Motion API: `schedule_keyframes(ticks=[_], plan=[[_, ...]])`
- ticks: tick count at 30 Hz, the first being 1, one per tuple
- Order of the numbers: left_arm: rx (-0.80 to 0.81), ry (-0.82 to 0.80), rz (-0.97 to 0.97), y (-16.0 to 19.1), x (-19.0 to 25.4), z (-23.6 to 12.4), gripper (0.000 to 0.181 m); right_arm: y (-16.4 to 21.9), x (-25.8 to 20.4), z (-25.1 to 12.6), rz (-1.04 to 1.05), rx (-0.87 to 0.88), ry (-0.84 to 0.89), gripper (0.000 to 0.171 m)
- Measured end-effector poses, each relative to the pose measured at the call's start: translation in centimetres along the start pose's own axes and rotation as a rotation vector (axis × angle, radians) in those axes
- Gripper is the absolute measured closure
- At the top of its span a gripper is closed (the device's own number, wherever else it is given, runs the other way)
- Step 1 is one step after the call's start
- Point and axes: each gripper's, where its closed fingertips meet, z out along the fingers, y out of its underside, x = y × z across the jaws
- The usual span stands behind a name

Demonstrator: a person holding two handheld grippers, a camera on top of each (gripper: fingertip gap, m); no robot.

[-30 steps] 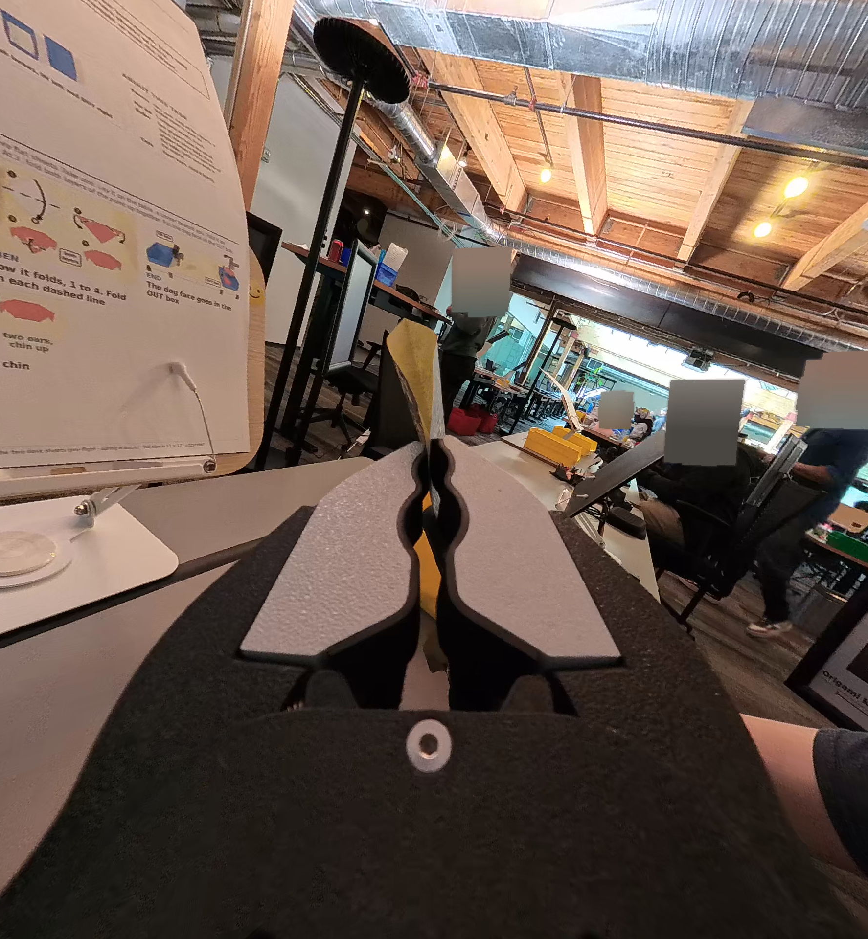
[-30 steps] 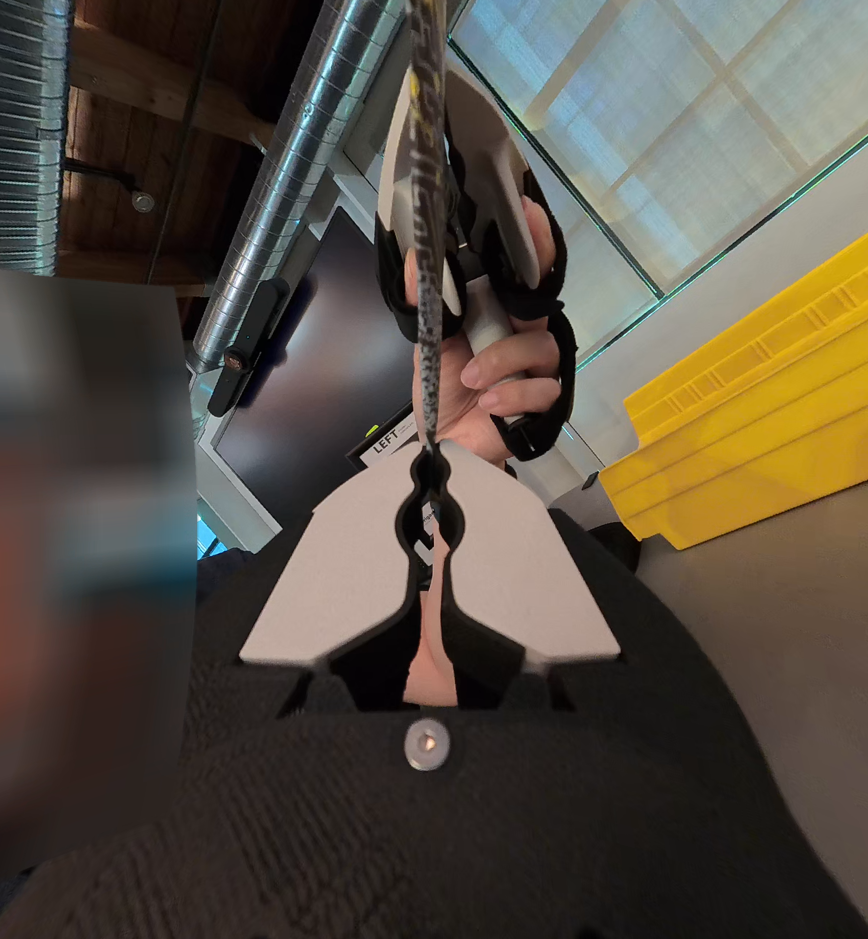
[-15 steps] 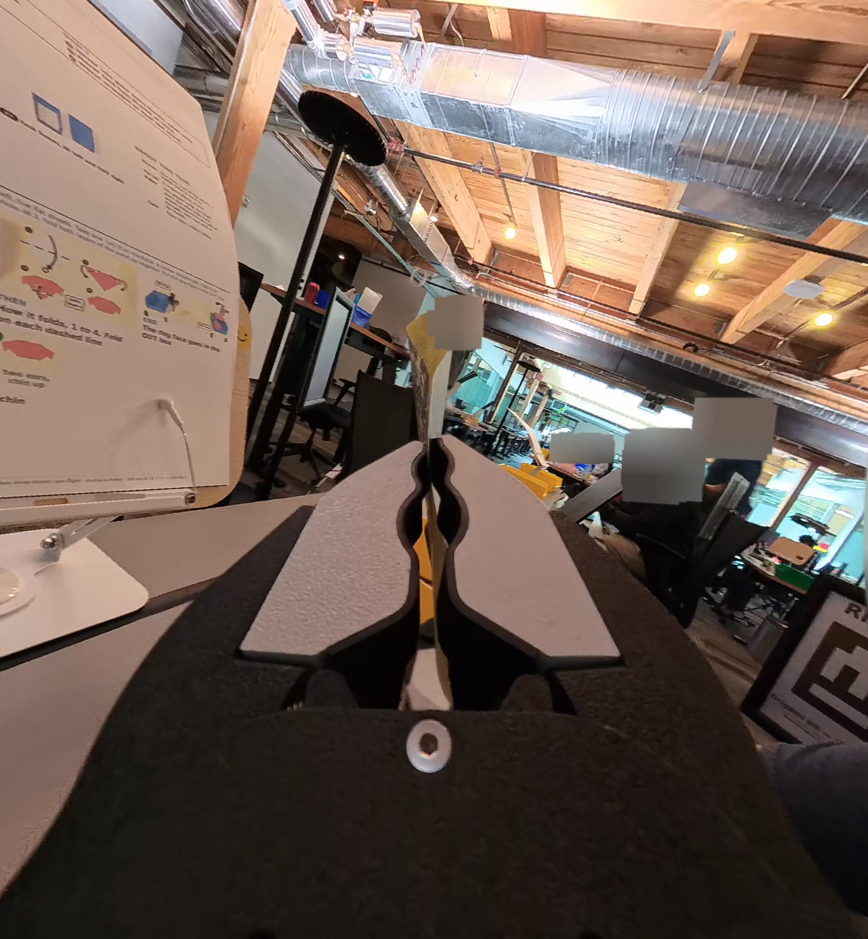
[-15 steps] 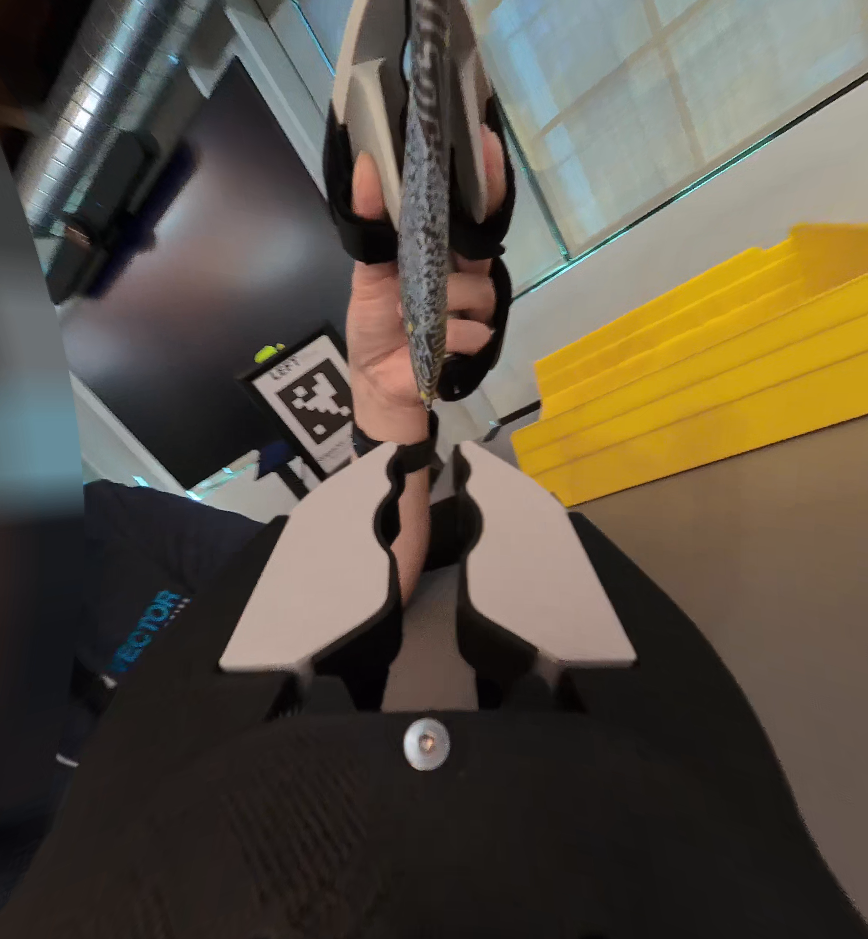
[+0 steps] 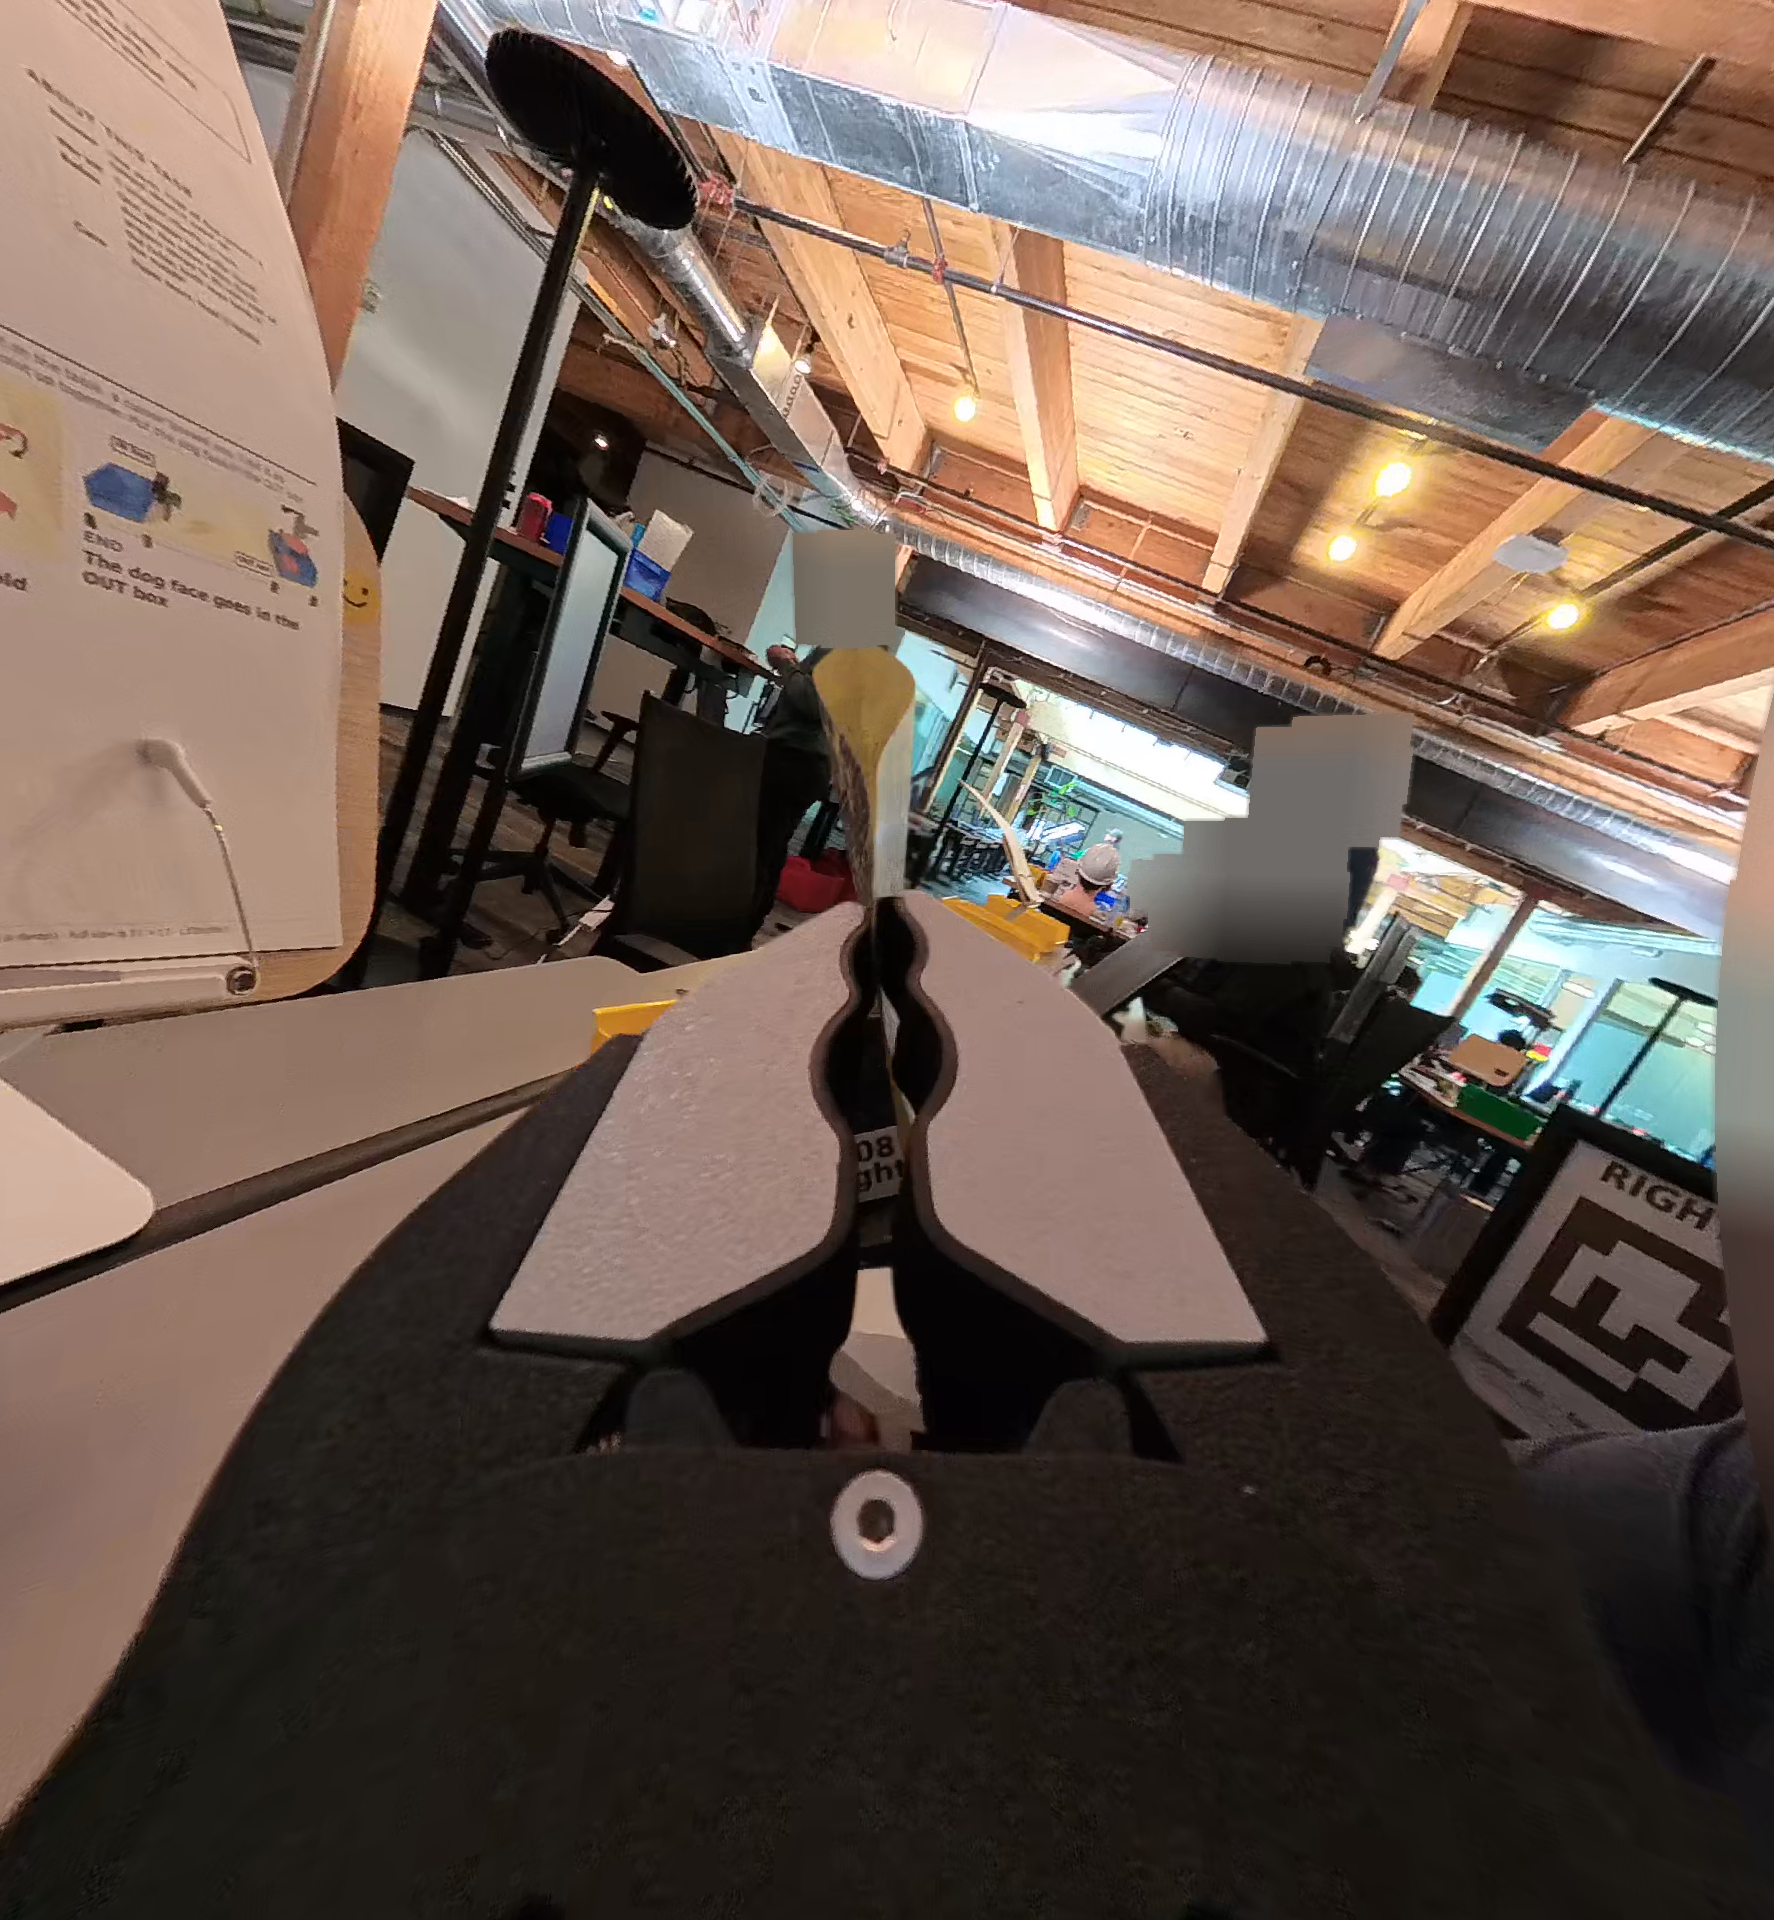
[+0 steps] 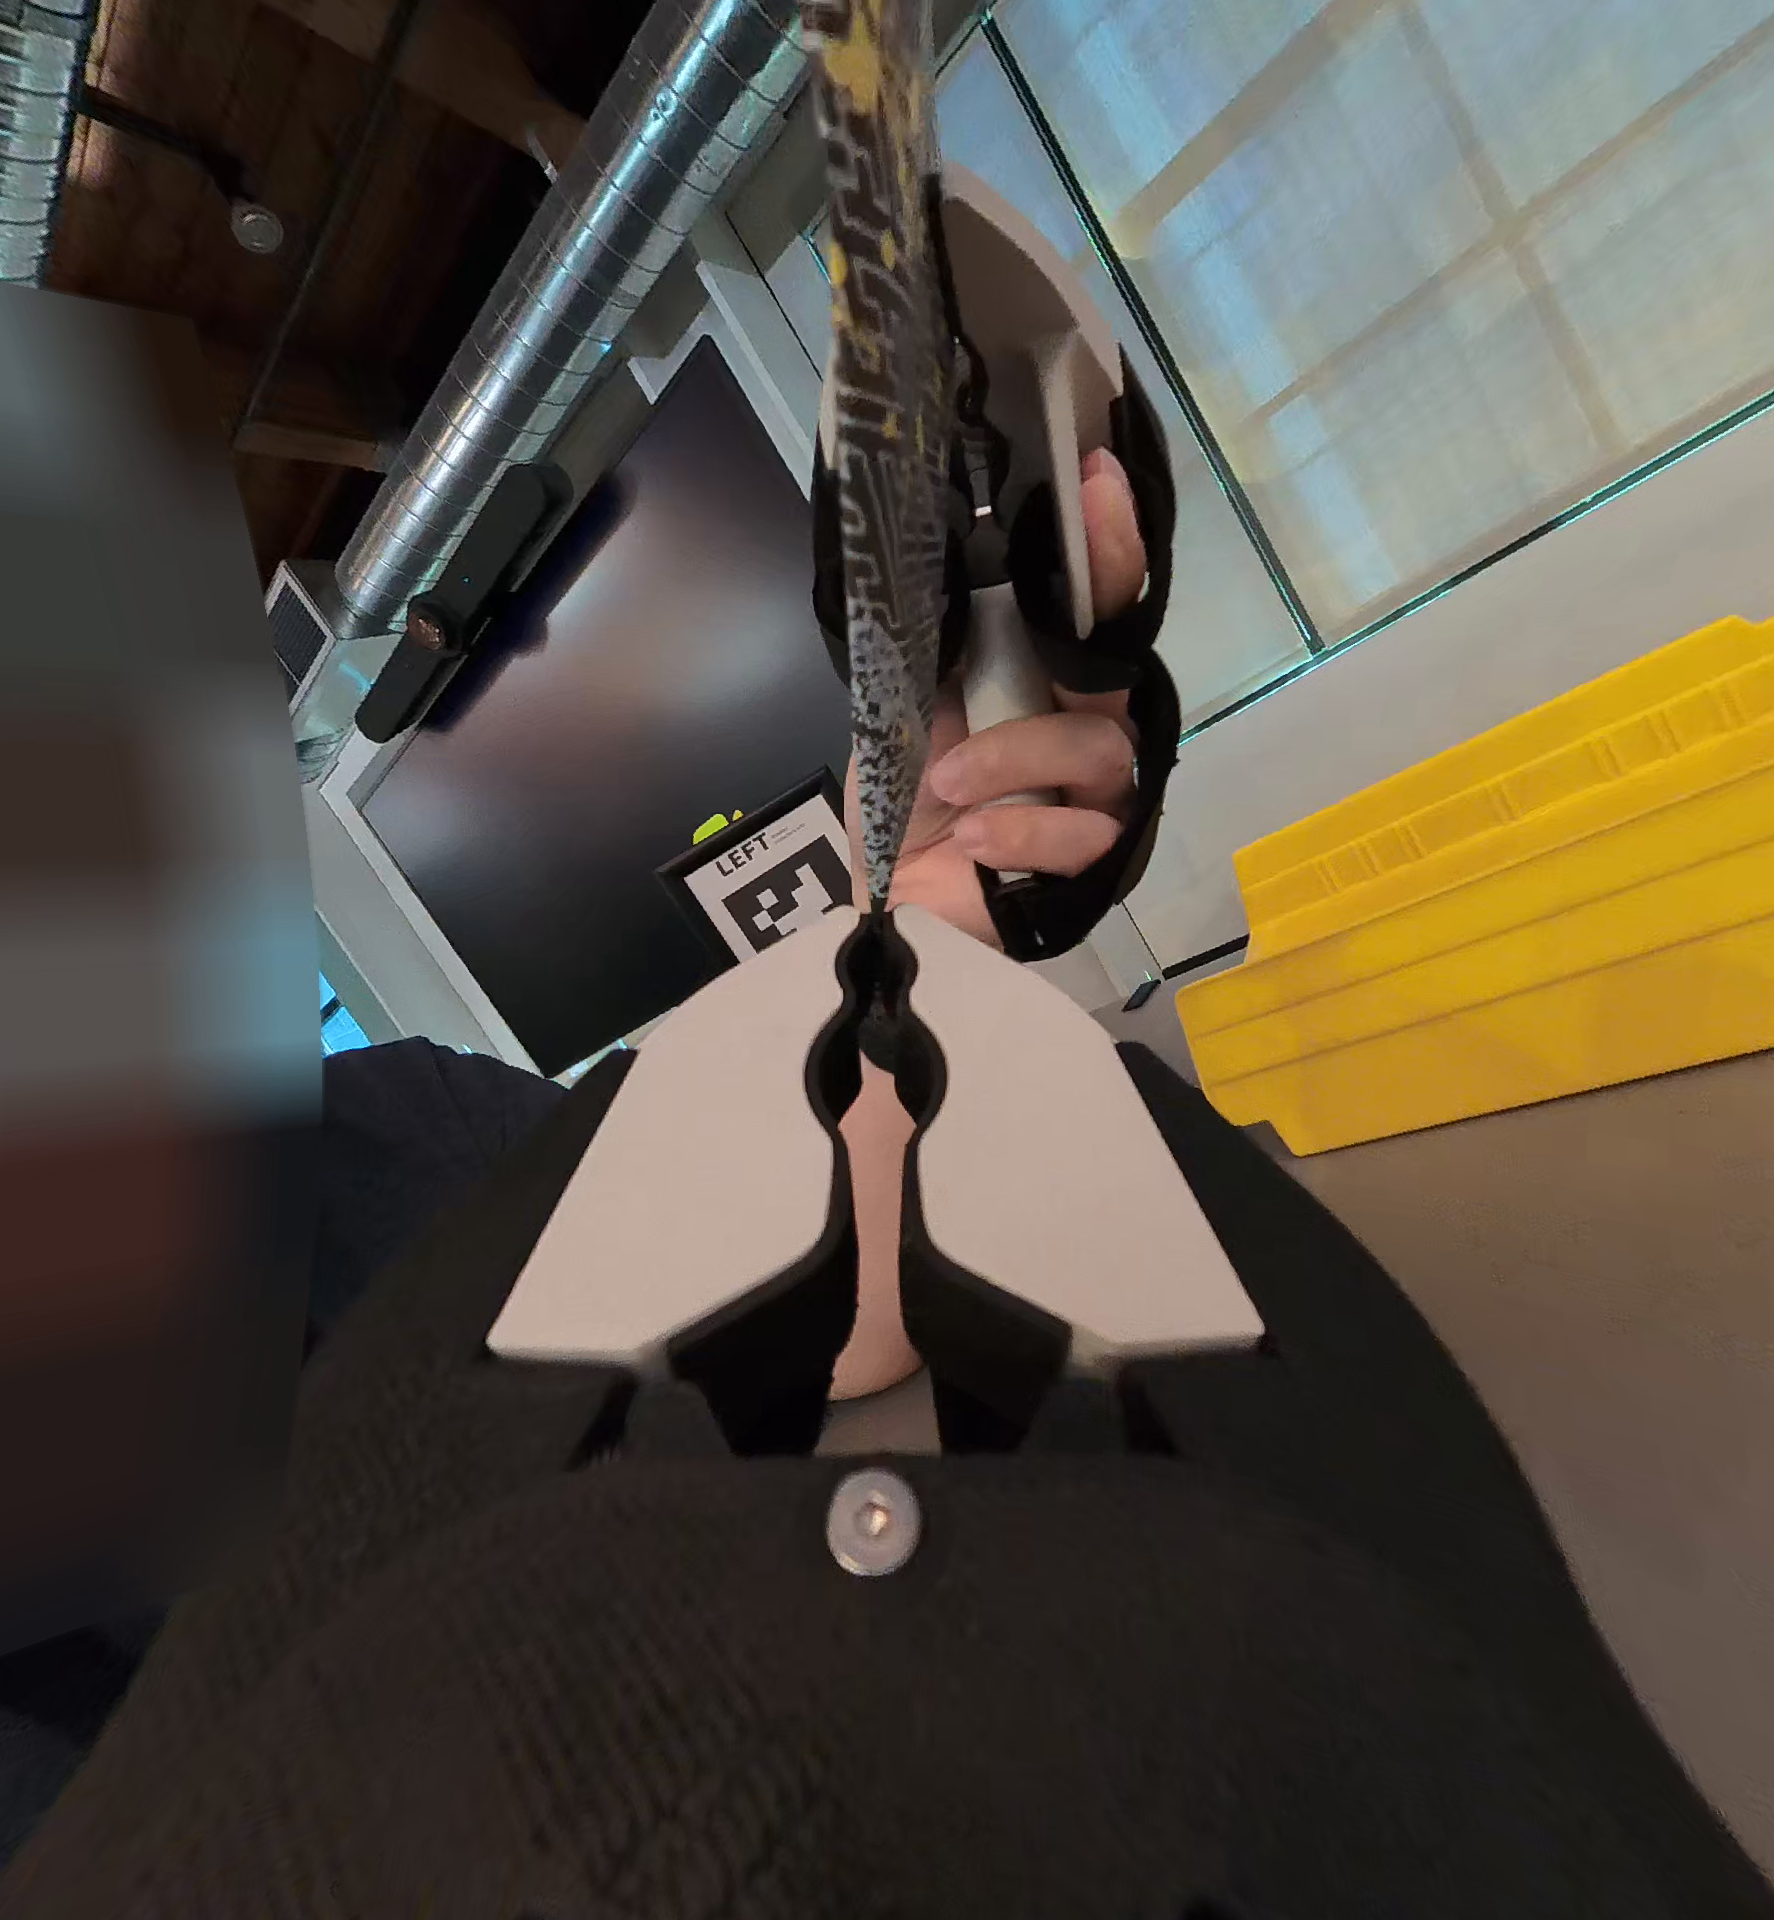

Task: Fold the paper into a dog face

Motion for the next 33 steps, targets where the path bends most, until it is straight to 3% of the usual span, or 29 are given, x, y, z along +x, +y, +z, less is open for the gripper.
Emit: schedule_keyframes(ticks=[8, 11, 12, 17, 21, 22, 24, 27, 33], plan=[[-0.041, -0.024, 0.053, 0.3, -0.1, 0.0, 0.181, 0.1, 0.5, -0.4, -0.028, -0.016, 0.037, 0.17], [-0.086, -0.015, 0.052, 1.0, 0.0, 0.1, 0.181, -1.2, 1.3, -1.4, -0.057, 0.011, 0.106, 0.139], [-0.108, -0.008, 0.05, 1.3, 0.0, 0.2, 0.181, -2.3, 1.5, -2.2, -0.09, 0.055, 0.142, 0.136], [-0.286, 0.008, 0.057, 4.8, 0.2, 0.7, 0.181, -9.2, 1.4, -8.9, -0.47, 0.304, 0.525, 0.125], [-0.508, -0.016, 0.128, 9.2, 0.2, -0.5, 0.181, -13.7, -4.1, -12.3, -0.912, 0.379, 0.769, 0.123], [-0.558, -0.021, 0.144, 10.3, 0.2, -0.9, 0.181, -13.9, -5.5, -11.7, -0.987, 0.319, 0.749, 0.127], [-0.665, -0.004, 0.157, 12.6, 0.5, -1.9, 0.181, -11.3, -6.5, -8.4, -0.961, 0.02, 0.576, 0.145], [-0.799, 0.013, 0.16, 15.7, 1.0, -3.1, 0.181, -4.6, -6.6, -4.8, -0.595, -0.371, 0.297, 0.136], [-0.996, 0.062, 0.11, 20.5, 2.6, -5.1, 0.181, 4.1, -0.9, -3.8, -0.386, -0.743, 0.316, 0.138]])
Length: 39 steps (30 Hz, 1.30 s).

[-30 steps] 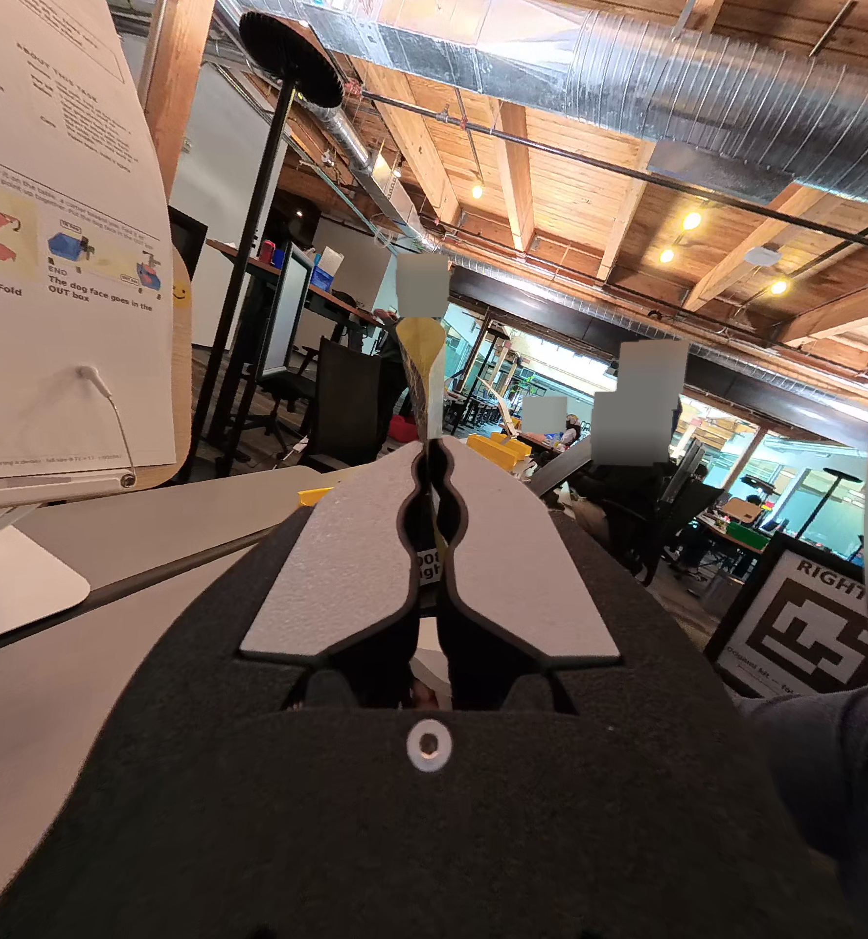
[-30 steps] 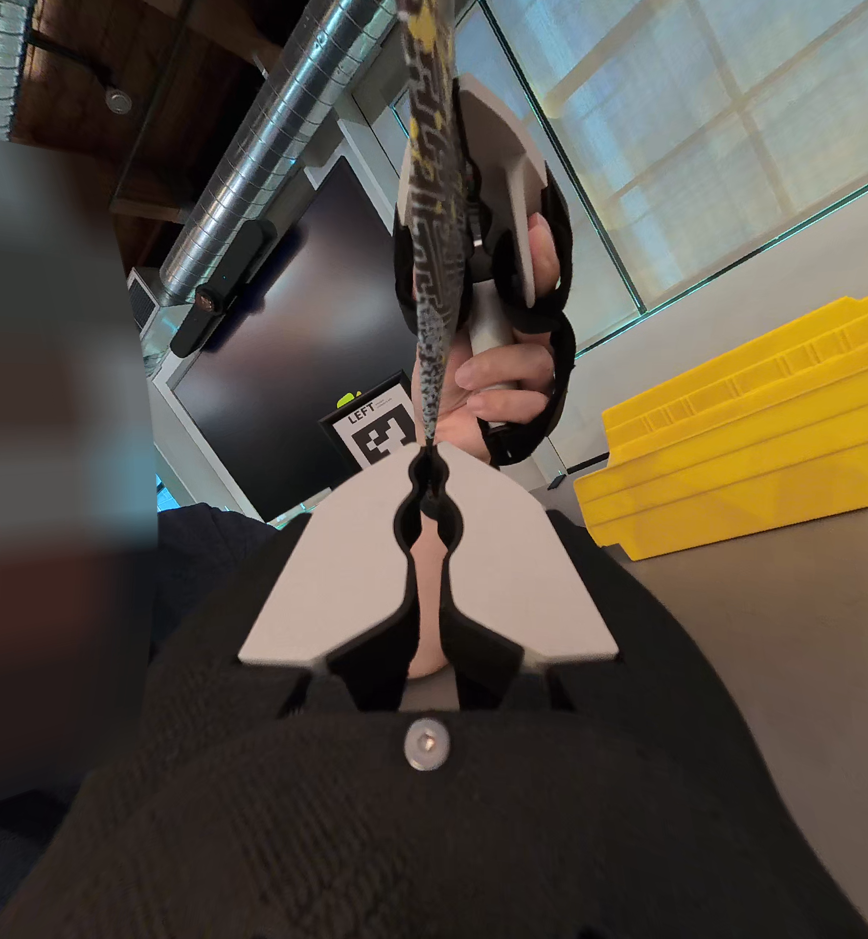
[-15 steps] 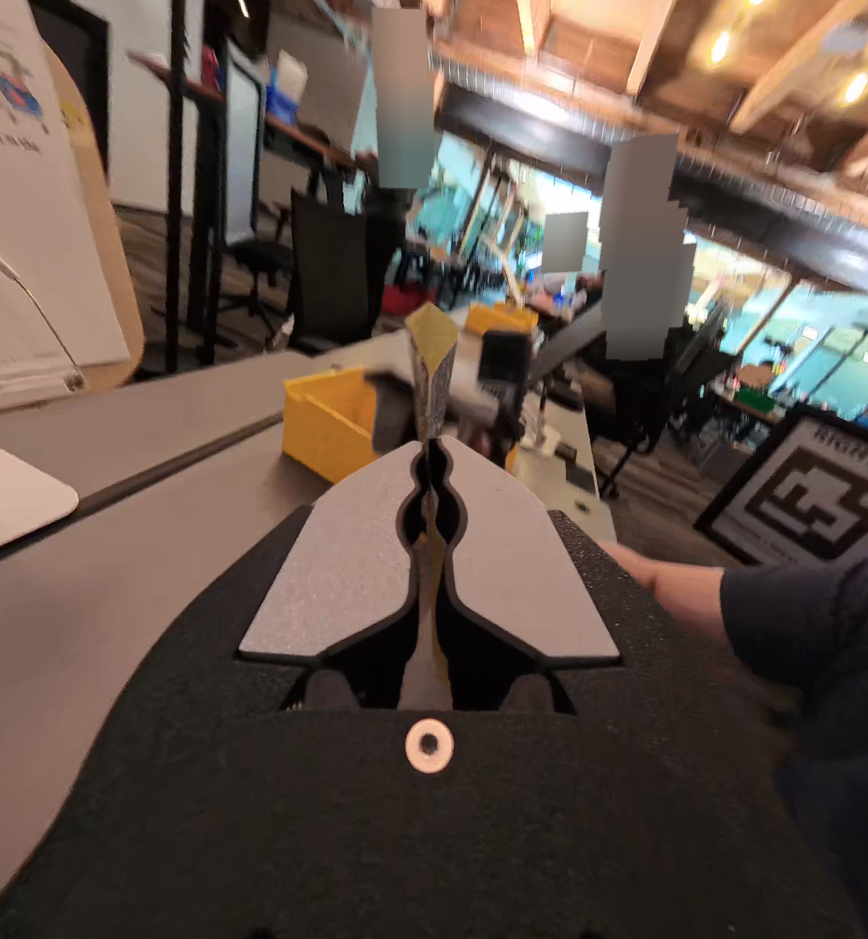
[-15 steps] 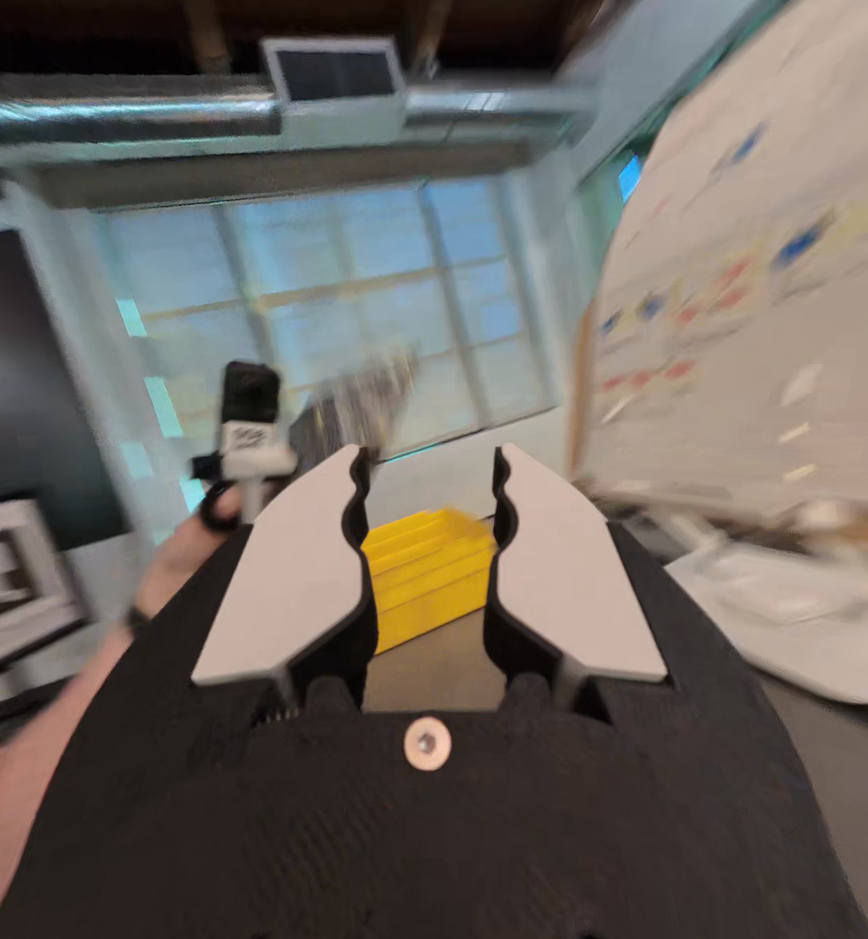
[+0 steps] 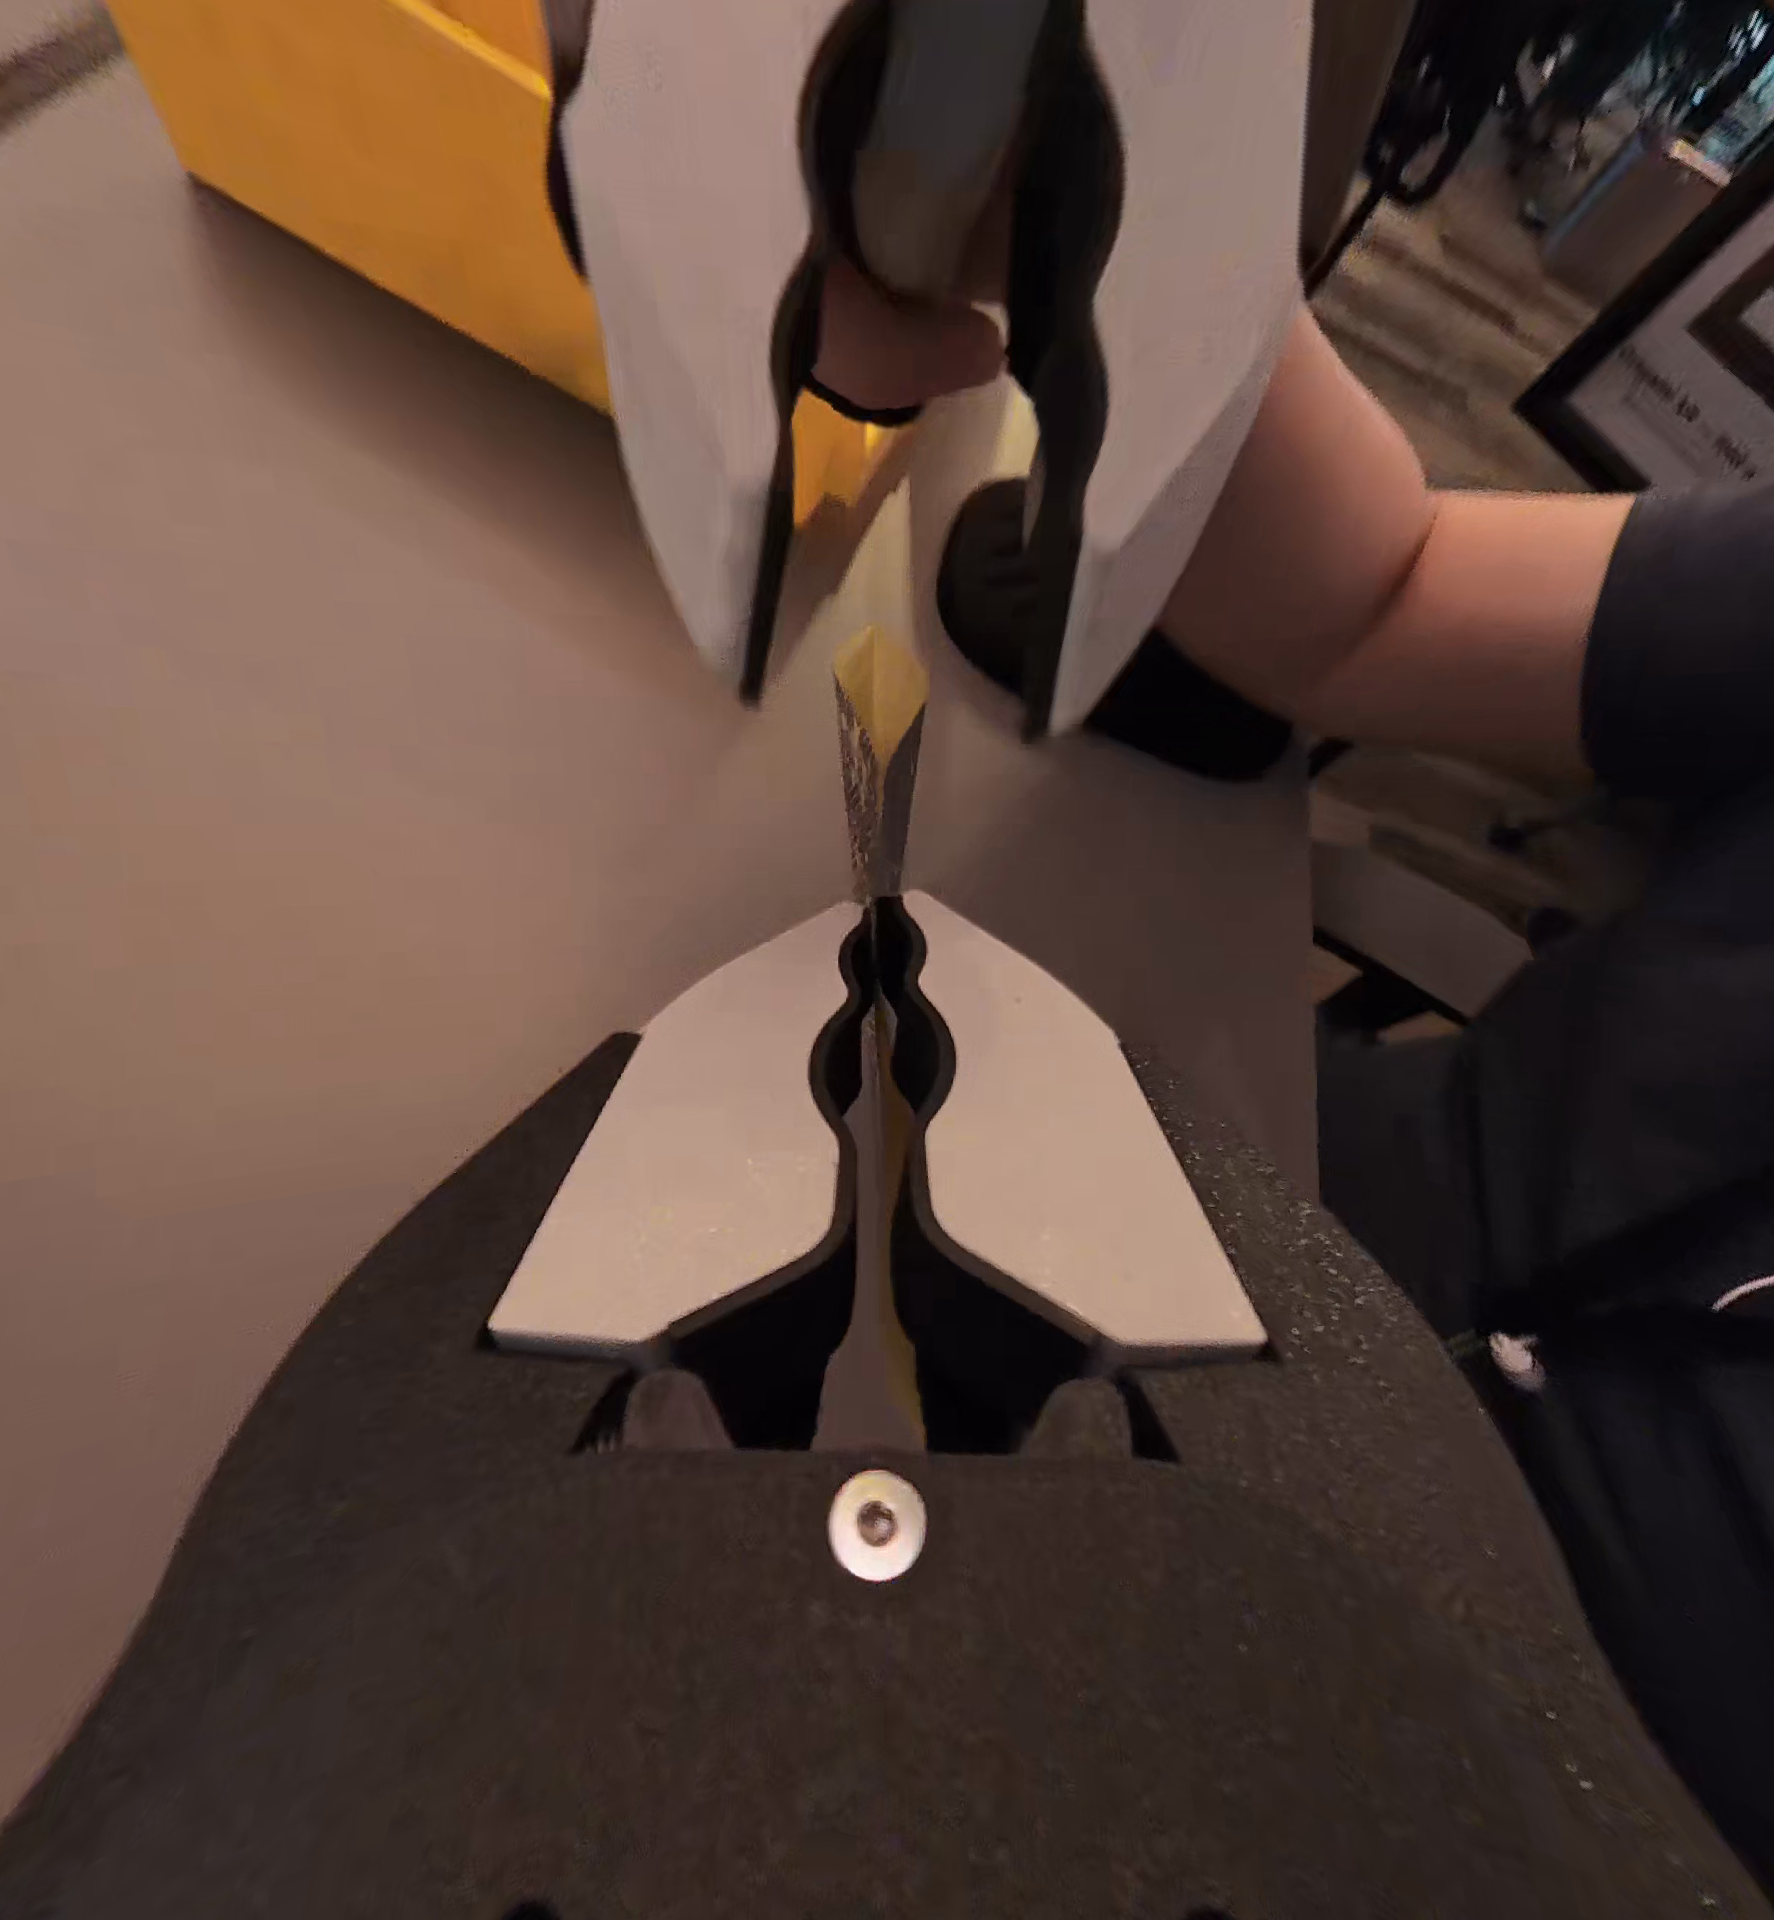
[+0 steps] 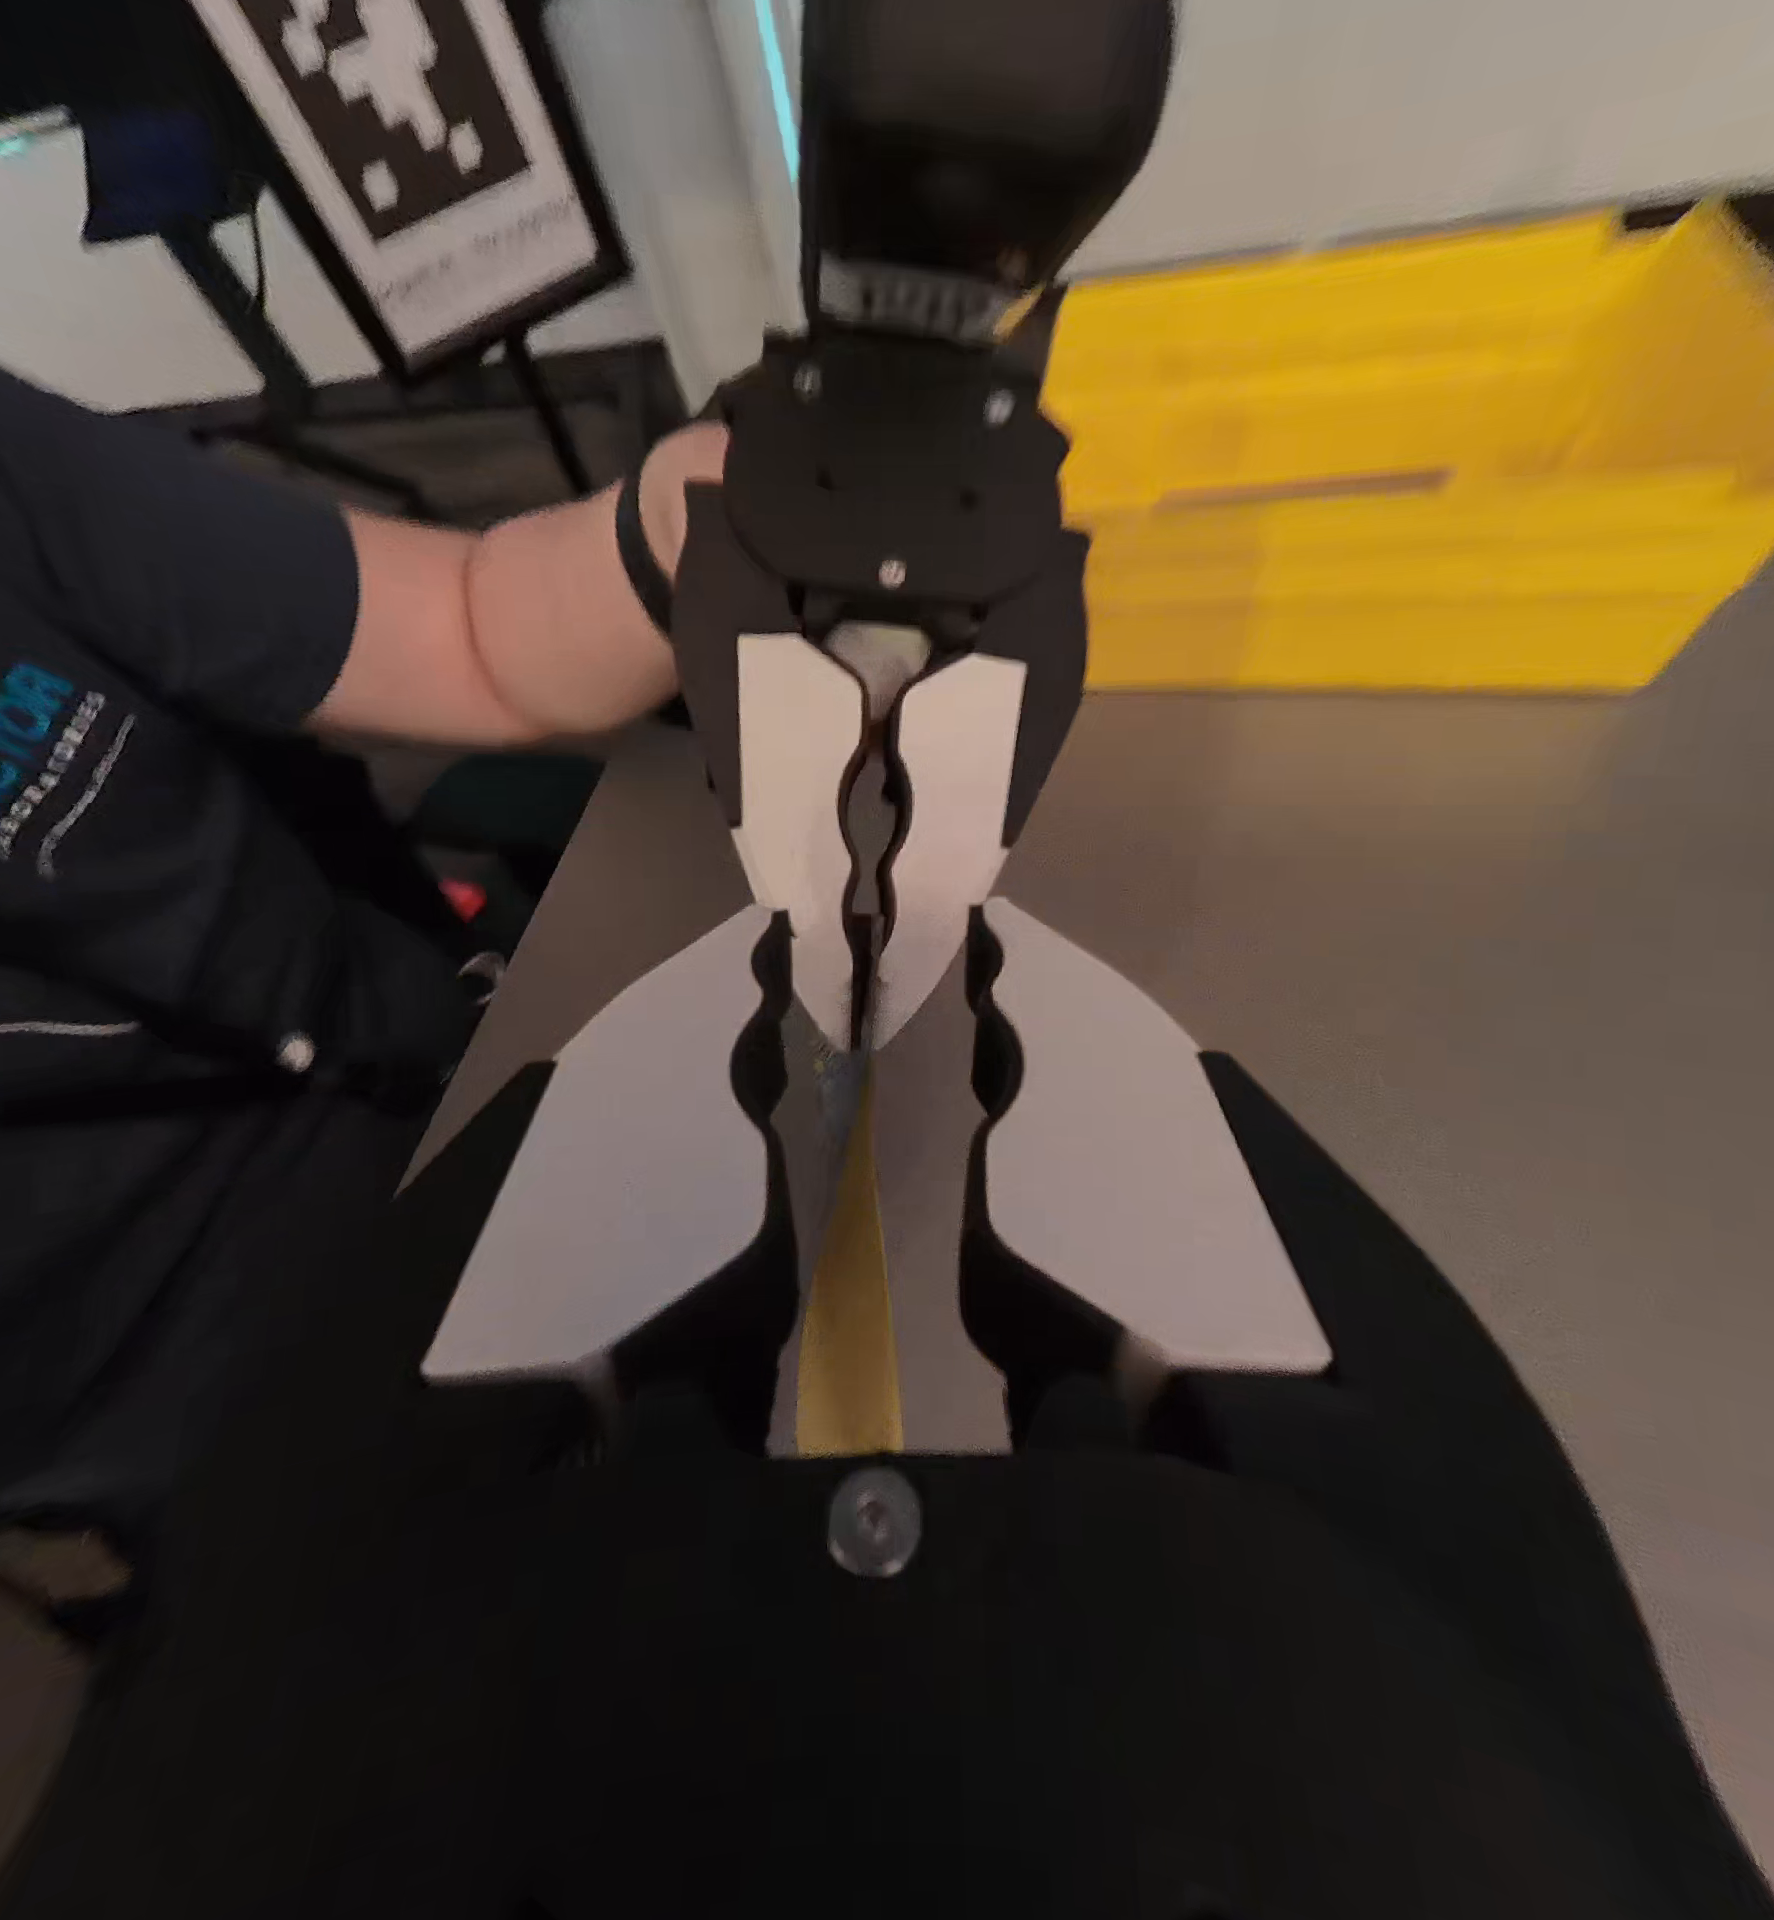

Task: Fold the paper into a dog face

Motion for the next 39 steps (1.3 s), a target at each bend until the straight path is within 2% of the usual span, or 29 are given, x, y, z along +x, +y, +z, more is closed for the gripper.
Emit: schedule_keyframes(ticks=[5, 14, 16, 22, 23, 25, 27, 32, 39], plan=[[-0.061, 0.011, -0.026, 1.8, 0.0, 0.6, 0.181, 2.7, -0.4, 2.5, 0.048, -0.139, -0.075, 0.146], [-0.117, 0.055, -0.034, 3.2, -0.2, 1.5, 0.181, 5.3, -0.4, 3.5, 0.071, -0.277, -0.094, 0.158], [-0.13, 0.067, -0.036, 3.5, -0.3, 1.8, 0.181, 5.7, -0.4, 3.6, 0.06, -0.298, -0.1, 0.17], [-0.156, 0.078, -0.016, 4.2, -0.9, 2.6, 0.181, 7.0, 0.3, 3.8, 0.112, -0.349, -0.092, 0.17], [-0.144, 0.058, -0.01, 4.1, -1.3, 2.6, 0.177, 7.1, 0.6, 3.8, 0.132, -0.344, -0.091, 0.17], [-0.085, 0.007, 0.005, 3.4, -2.4, 2.0, 0.157, 7.9, 1.6, 3.8, 0.168, -0.358, -0.057, 0.17], [-0.002, -0.07, 0.022, 2.5, -3.8, 0.6, 0.15, 8.9, 2.5, 4.0, 0.214, -0.37, -0.045, 0.17], [0.088, -0.186, 0.029, 2.0, -4.8, -2.4, 0.155, 12.0, 5.2, 4.9, 0.339, -0.395, -0.007, 0.17], [-0.007, -0.356, 0.133, 5.0, -4.5, -0.8, 0.16, 14.6, 7.2, 5.4, 0.307, -0.436, 0.061, 0.17]])
